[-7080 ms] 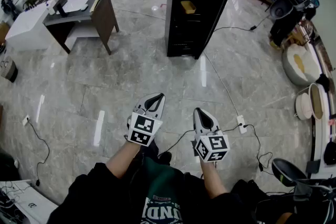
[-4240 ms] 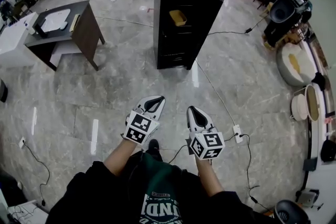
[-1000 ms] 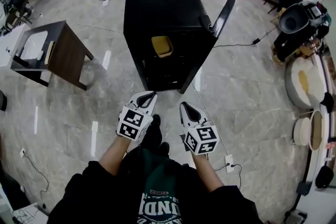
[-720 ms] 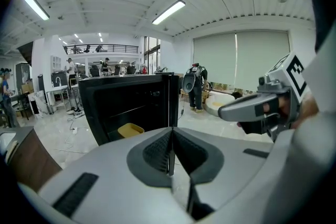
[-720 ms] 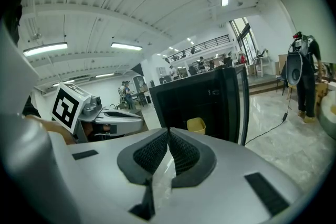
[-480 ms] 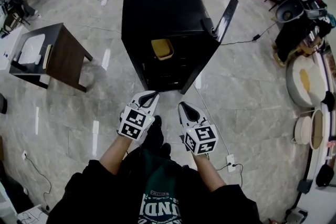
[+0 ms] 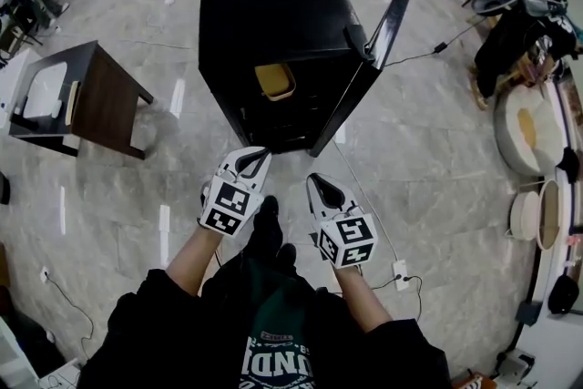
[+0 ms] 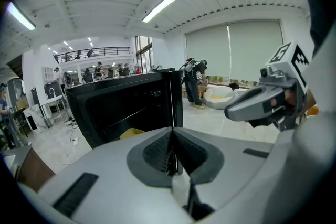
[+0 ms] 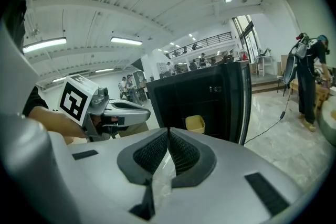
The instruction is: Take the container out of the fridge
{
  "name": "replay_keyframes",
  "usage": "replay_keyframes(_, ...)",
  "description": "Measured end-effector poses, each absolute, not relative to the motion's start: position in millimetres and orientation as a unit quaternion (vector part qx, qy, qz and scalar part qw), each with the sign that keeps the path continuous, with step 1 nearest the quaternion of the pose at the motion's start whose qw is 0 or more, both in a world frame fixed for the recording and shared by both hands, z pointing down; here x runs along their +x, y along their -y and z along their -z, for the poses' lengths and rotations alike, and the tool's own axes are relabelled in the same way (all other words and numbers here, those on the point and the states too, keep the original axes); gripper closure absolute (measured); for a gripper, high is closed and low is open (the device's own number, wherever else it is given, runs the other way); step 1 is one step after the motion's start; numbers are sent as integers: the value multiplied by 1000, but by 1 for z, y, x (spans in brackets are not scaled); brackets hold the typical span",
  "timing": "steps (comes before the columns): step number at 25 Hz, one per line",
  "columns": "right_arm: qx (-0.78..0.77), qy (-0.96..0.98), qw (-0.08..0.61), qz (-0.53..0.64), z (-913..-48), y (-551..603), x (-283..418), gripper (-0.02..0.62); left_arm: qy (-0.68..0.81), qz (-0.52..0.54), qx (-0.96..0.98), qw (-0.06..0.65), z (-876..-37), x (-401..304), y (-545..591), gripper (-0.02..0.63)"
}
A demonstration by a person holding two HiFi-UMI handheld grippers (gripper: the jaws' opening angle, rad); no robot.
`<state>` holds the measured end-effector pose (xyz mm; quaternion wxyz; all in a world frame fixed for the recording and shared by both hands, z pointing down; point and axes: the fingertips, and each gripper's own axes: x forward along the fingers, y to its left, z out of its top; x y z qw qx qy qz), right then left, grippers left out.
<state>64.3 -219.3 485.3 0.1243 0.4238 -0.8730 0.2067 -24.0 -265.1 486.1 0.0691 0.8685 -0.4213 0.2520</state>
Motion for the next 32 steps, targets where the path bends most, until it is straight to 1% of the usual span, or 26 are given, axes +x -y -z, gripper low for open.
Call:
replay_keyframes(6, 428, 868, 126, -218, -493, 230, 64, 560, 414, -252, 873, 63, -489, -25, 285, 584)
replay_keyframes(7, 429, 867, 126, -219, -494, 231, 64, 560, 414, -254, 872, 65, -492, -26, 288, 542)
replay_keyframes(8, 429, 867, 126, -221, -495, 233, 65, 560, 414, -257, 871, 66, -494, -26, 290, 518)
replay_keyframes(9, 429, 866, 127, -223, -496, 235, 65, 558, 414, -261, 870, 68, -497, -27, 293, 508)
replay_keyframes(19, 434, 860, 127, -237, -504, 248, 63, 560, 390, -291, 872, 55, -510, -27, 317, 488)
replay_keyframes(32, 439, 852, 134, -254, -518, 262, 59, 560, 369, -319, 871, 58, -533, -26, 343, 471)
